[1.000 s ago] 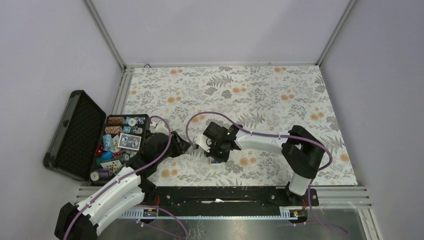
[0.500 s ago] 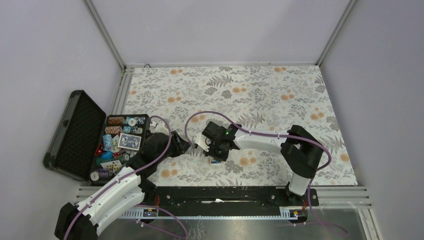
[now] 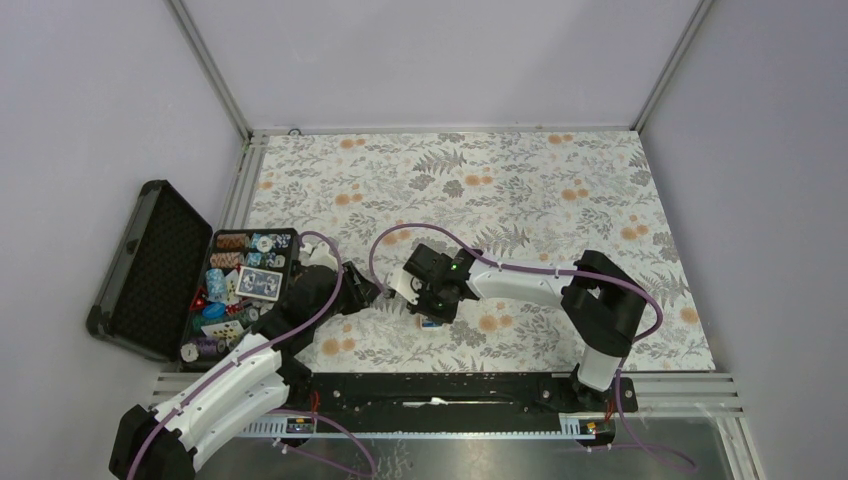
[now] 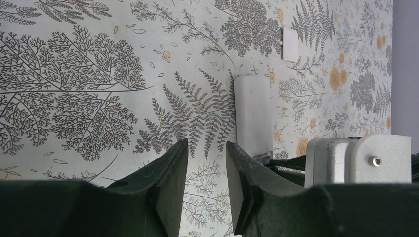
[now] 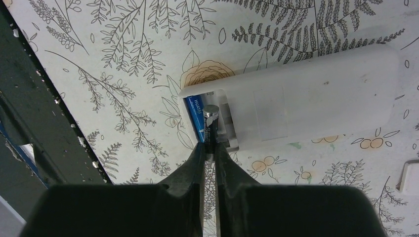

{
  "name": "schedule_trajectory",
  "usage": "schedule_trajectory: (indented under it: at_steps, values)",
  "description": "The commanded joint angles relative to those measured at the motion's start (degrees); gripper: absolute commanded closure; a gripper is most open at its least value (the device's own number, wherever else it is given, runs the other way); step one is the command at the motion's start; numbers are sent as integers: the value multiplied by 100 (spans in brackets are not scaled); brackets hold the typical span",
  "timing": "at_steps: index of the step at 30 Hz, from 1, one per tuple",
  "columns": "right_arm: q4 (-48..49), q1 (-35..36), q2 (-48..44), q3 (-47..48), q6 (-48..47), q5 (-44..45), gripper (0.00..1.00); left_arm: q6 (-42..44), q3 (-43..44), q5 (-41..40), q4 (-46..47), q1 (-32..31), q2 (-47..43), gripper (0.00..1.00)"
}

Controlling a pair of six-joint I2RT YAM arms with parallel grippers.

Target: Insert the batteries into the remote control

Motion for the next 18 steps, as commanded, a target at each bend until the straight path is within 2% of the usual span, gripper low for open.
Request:
schedule_trajectory:
  at_steps: [1, 18]
  values:
    - [-128, 61, 35, 118, 43, 82, 88, 68, 4, -53, 222, 28, -18, 62]
    - [-135, 63, 28, 136, 92, 141, 78, 65, 11, -35, 231, 28, 21, 62]
